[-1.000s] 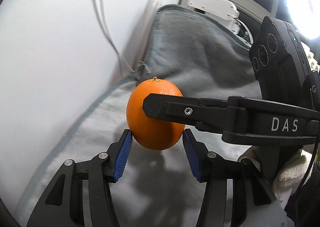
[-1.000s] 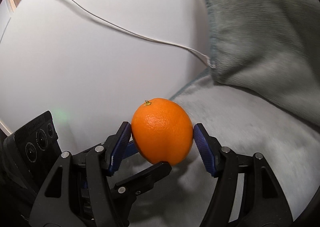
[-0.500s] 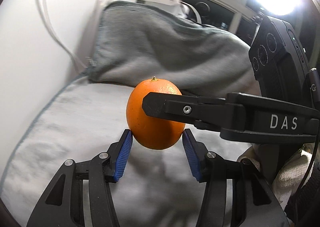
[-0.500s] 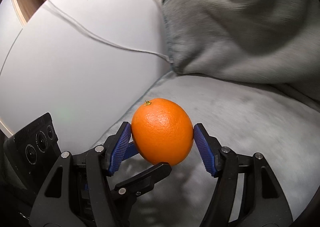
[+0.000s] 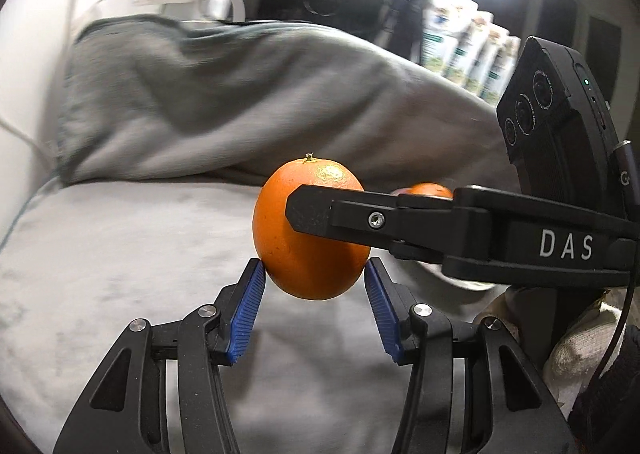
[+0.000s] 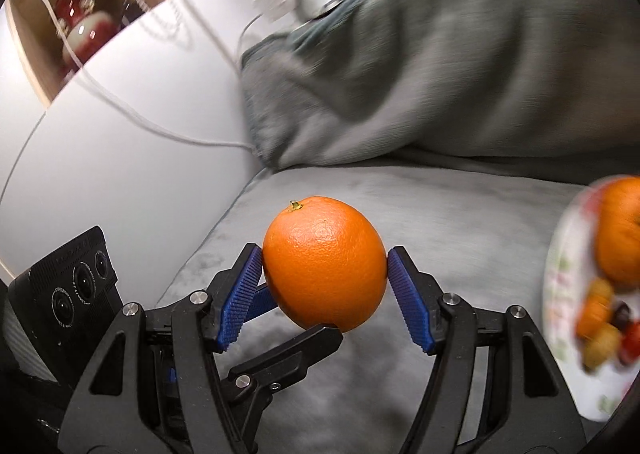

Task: Organize fruits
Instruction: 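Carry the large orange in the right gripper over to the plate, then open the right gripper to set the large orange on the plate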

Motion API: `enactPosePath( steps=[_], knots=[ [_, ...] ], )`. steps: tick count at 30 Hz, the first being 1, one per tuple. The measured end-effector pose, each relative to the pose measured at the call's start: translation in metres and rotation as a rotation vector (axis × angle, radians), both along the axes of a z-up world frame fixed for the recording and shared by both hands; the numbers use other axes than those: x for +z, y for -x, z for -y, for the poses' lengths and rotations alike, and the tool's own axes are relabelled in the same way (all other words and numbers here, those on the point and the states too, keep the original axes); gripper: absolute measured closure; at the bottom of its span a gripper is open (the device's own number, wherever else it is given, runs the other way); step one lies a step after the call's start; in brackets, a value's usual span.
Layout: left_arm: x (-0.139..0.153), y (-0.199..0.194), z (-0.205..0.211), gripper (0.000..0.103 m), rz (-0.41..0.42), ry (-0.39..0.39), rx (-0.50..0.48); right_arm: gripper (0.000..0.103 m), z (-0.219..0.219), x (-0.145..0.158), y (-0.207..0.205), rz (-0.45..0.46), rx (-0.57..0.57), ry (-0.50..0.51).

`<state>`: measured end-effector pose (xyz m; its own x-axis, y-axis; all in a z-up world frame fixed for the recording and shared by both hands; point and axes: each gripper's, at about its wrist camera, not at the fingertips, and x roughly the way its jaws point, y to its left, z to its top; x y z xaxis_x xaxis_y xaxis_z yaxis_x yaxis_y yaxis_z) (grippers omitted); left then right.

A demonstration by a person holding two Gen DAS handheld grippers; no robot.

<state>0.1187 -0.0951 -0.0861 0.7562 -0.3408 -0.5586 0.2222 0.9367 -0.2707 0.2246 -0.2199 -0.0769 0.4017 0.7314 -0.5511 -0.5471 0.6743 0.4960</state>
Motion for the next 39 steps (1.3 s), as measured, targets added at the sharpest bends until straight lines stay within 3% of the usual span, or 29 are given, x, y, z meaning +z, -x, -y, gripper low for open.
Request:
enactPosePath(
  steps=[19,28,31,39],
  knots=[
    [0.008,-0.016,0.137,0.052,-0.025,0.003,-0.305,0.035,0.149,0.001,0.035,-0.015,-0.308,0.014],
    [-0.001,-0.025,0.155,0.052,-0.064,-0.023,-0.348,0.035,0.171,-0.01,0.034,-0.044,-0.356,0.032],
    [0.001,-0.024,0.155,0.052,-0.036,-0.029,-0.33,0.035,0.17,-0.013,0.035,-0.039,-0.372,0.059],
    [0.014,-0.017,0.136,0.053,-0.005,-0.033,-0.309,0.035,0.185,-0.004,0.048,-0.007,-0.434,0.012]
  ],
)
